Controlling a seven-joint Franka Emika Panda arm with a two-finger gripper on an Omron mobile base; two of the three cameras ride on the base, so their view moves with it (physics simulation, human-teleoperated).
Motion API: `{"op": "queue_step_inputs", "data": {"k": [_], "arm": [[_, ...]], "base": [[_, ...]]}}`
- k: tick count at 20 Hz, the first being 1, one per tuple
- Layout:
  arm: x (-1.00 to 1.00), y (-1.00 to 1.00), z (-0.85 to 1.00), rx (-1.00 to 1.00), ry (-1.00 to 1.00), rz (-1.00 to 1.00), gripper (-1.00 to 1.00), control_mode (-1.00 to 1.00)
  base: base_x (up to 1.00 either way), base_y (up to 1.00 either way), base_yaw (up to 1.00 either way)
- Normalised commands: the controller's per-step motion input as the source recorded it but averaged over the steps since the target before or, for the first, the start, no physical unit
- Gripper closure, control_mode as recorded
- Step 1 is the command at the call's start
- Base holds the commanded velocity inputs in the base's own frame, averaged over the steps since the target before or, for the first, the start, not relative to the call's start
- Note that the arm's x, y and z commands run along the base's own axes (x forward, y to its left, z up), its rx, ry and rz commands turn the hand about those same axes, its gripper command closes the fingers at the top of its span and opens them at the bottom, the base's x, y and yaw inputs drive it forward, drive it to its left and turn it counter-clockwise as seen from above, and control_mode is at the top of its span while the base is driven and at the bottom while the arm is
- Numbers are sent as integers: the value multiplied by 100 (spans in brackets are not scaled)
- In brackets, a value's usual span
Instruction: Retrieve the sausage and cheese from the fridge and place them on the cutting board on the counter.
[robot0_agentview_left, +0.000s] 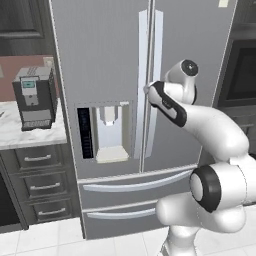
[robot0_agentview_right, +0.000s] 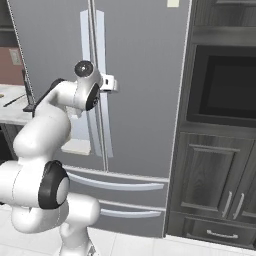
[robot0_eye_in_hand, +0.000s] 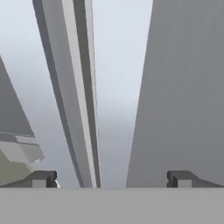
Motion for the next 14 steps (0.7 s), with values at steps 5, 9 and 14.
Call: {"op": "queue_step_inputs", "data": {"k": [5, 9, 14], "arm": [[33, 1, -15, 0, 0, 0, -100, -100], [36, 9, -29, 0, -1, 0, -100, -100], [38, 0, -27, 0, -3, 0, -100, -100]], "base": [[0, 0, 0], [0, 0, 0], [0, 0, 0]]}}
